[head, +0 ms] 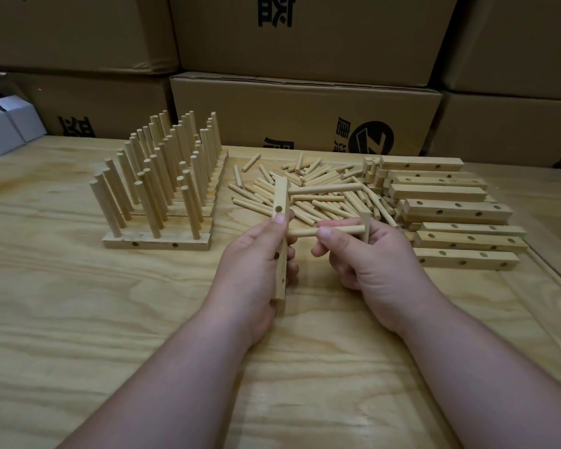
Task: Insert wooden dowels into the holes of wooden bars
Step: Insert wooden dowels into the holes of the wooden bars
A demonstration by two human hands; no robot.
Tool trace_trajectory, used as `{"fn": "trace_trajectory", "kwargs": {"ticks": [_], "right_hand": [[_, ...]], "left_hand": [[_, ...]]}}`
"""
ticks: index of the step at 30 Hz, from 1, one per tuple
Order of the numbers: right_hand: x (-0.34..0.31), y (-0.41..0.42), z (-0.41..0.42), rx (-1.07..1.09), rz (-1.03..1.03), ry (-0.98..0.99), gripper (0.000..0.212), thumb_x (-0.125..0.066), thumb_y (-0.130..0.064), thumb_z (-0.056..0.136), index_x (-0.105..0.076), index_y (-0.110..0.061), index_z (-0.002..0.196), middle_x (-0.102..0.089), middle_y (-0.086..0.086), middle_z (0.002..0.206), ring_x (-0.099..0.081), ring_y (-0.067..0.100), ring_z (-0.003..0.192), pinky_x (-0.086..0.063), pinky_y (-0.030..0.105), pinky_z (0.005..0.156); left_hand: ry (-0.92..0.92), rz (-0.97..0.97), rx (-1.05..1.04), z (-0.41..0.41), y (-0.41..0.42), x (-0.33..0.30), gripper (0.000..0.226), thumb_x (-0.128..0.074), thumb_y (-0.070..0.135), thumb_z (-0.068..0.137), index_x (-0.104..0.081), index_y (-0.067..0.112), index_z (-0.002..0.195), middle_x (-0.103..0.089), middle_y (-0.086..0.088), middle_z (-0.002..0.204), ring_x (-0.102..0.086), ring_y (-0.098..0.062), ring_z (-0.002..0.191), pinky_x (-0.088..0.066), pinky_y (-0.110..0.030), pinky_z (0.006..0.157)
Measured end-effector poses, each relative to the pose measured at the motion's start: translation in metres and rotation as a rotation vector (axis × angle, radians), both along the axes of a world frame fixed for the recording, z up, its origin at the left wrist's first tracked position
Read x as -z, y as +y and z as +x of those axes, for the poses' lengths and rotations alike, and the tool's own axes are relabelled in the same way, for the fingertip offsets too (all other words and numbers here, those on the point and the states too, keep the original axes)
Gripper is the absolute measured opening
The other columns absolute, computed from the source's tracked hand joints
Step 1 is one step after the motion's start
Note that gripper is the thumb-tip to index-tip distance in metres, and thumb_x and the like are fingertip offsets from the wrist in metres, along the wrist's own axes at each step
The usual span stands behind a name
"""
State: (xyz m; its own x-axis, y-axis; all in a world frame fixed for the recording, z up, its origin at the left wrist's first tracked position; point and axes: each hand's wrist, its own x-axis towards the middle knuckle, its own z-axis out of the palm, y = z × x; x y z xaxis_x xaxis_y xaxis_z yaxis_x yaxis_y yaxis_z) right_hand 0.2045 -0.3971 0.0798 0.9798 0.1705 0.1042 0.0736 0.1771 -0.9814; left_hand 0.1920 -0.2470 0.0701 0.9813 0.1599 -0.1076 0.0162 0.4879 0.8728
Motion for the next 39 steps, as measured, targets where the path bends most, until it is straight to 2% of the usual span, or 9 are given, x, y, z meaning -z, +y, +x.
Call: {"fn": "trace_trajectory", "kwargs": {"ticks": [6, 12, 18, 20, 23, 31, 33, 36, 39], "right_hand": [[-0.001, 0.001, 0.000, 0.043, -0.005, -0.010, 0.014, -0.079, -0.032, 0.071, -0.079, -0.024, 0.084, -0.065, 0.005, 0.065, -0.048, 0.008, 0.050, -0.035, 0.017, 0.042], [-0.002, -0.003, 0.003, 0.068, 0.116, 0.023, 0.008, -0.078, -0.033, 0.074, -0.077, -0.027, 0.079, -0.067, 0.003, 0.071, -0.049, 0.008, 0.052, -0.033, 0.017, 0.040], [0.000, -0.004, 0.008, 0.031, 0.292, 0.055, 0.008, -0.076, -0.026, 0.078, -0.074, -0.023, 0.086, -0.066, -0.002, 0.079, -0.040, 0.007, 0.054, -0.027, 0.017, 0.038], [0.000, -0.004, 0.009, 0.008, 0.333, 0.057, 0.019, -0.075, -0.024, 0.079, -0.076, -0.025, 0.098, -0.066, -0.004, 0.085, -0.041, 0.006, 0.055, -0.028, 0.017, 0.039], [-0.001, -0.007, 0.011, -0.009, 0.332, 0.029, 0.033, -0.070, -0.022, 0.085, -0.069, -0.028, 0.118, -0.072, 0.001, 0.104, -0.048, 0.006, 0.058, -0.030, 0.017, 0.041], [0.000, -0.007, 0.010, 0.011, 0.184, -0.009, 0.008, -0.071, -0.032, 0.084, -0.077, -0.031, 0.091, -0.074, 0.006, 0.114, -0.047, 0.007, 0.049, -0.032, 0.019, 0.041], [-0.001, -0.007, 0.010, 0.052, 0.158, -0.019, 0.006, -0.072, -0.034, 0.084, -0.077, -0.031, 0.088, -0.075, 0.006, 0.112, -0.044, 0.008, 0.046, -0.032, 0.019, 0.041], [-0.001, -0.007, 0.010, 0.113, 0.140, -0.014, 0.007, -0.073, -0.035, 0.087, -0.077, -0.030, 0.083, -0.076, 0.007, 0.109, -0.039, 0.009, 0.045, -0.029, 0.020, 0.041], [-0.003, -0.008, 0.010, 0.138, 0.113, -0.019, 0.010, -0.073, -0.036, 0.087, -0.078, -0.028, 0.084, -0.076, 0.006, 0.108, -0.038, 0.009, 0.046, -0.029, 0.020, 0.041]], "left_hand": [[0.040, -0.096, 0.066, -0.002, -0.001, -0.004, 0.033, -0.047, 0.024, 0.105, -0.071, 0.006, 0.117, -0.066, -0.010, 0.084, -0.061, -0.015, 0.067, -0.052, -0.029, 0.061], [-0.039, 0.068, 0.161, -0.001, 0.000, 0.004, 0.034, -0.053, 0.020, 0.102, -0.062, 0.007, 0.133, -0.067, 0.000, 0.083, -0.064, -0.011, 0.075, -0.053, -0.030, 0.075], [-0.129, 0.130, 0.224, -0.002, -0.001, 0.005, 0.020, -0.058, 0.015, 0.100, -0.078, 0.017, 0.100, -0.073, 0.002, 0.082, -0.068, -0.007, 0.071, -0.052, -0.020, 0.060], [-0.121, 0.133, 0.214, 0.000, -0.001, 0.007, 0.023, -0.060, 0.016, 0.100, -0.081, 0.020, 0.092, -0.073, 0.001, 0.082, -0.068, -0.008, 0.071, -0.053, -0.022, 0.061], [-0.112, 0.152, 0.219, 0.002, 0.000, 0.009, 0.018, -0.063, 0.019, 0.099, -0.080, 0.020, 0.094, -0.072, 0.001, 0.082, -0.066, -0.009, 0.073, -0.051, -0.027, 0.067], [-0.083, 0.088, 0.205, 0.002, 0.000, 0.008, 0.016, -0.062, 0.015, 0.097, -0.076, 0.015, 0.090, -0.071, 0.001, 0.076, -0.066, -0.009, 0.067, -0.054, -0.024, 0.062], [-0.096, 0.091, 0.219, 0.001, 0.000, 0.007, 0.016, -0.062, 0.011, 0.097, -0.077, 0.016, 0.103, -0.072, -0.001, 0.081, -0.067, -0.011, 0.073, -0.056, -0.027, 0.067], [-0.095, 0.112, 0.222, 0.000, 0.000, 0.006, 0.038, -0.065, 0.008, 0.095, -0.063, 0.011, 0.133, -0.074, -0.018, 0.110, -0.071, -0.026, 0.101, -0.057, -0.044, 0.095], [-0.091, 0.110, 0.218, 0.000, 0.000, 0.006, 0.048, -0.068, 0.006, 0.093, -0.058, 0.009, 0.140, -0.066, -0.022, 0.130, -0.065, -0.034, 0.120, -0.052, -0.051, 0.104]]}}
